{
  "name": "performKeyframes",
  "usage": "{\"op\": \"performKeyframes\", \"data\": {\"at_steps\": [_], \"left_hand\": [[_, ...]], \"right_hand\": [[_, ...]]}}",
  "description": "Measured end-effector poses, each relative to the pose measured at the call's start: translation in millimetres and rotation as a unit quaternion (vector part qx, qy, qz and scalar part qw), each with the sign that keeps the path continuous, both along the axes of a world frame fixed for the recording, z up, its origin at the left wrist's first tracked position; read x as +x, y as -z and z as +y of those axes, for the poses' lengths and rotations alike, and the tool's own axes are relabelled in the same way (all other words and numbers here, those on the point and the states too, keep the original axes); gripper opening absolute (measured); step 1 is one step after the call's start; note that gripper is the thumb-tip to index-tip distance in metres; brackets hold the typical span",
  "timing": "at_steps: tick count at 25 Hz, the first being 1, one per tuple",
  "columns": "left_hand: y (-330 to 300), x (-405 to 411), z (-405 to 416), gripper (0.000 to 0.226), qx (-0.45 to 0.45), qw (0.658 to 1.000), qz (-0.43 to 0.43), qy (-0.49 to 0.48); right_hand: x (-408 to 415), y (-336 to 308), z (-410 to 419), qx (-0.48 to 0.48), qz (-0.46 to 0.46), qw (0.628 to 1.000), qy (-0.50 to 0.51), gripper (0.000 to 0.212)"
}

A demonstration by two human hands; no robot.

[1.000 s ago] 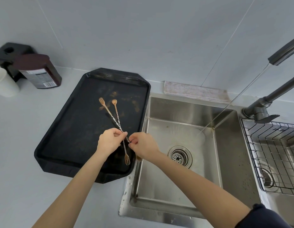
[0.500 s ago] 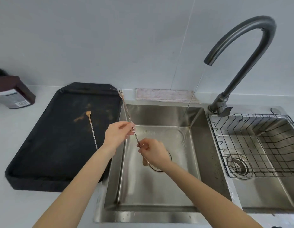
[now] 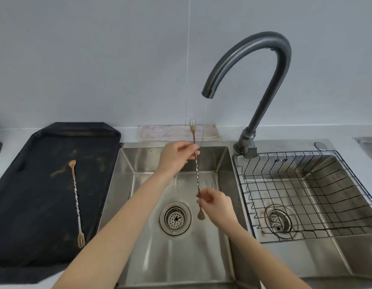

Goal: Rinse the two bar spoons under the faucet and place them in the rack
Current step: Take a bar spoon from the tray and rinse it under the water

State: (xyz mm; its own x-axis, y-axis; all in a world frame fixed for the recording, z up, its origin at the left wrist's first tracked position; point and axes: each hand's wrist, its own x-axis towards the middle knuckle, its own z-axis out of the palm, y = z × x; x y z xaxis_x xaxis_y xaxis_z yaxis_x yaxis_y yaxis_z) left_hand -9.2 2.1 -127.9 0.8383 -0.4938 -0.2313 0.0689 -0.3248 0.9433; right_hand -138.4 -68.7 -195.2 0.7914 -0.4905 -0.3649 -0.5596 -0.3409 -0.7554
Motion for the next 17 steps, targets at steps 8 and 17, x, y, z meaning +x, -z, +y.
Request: {"op": "performKeyframes", "data": {"at_steps": [8,17], "left_hand": [[-8,19,-50,0.016,-0.036,0.998,-0.001,-0.056],[21,6,-57,0.017,0.027,0.999,-0.023,-0.041]], "right_hand": [[2,19,-32,0.021,0.009,1.0,0.011,0.014],[-8,22,-33,0.007,-0.019,1.0,0.01,0.004]]}}
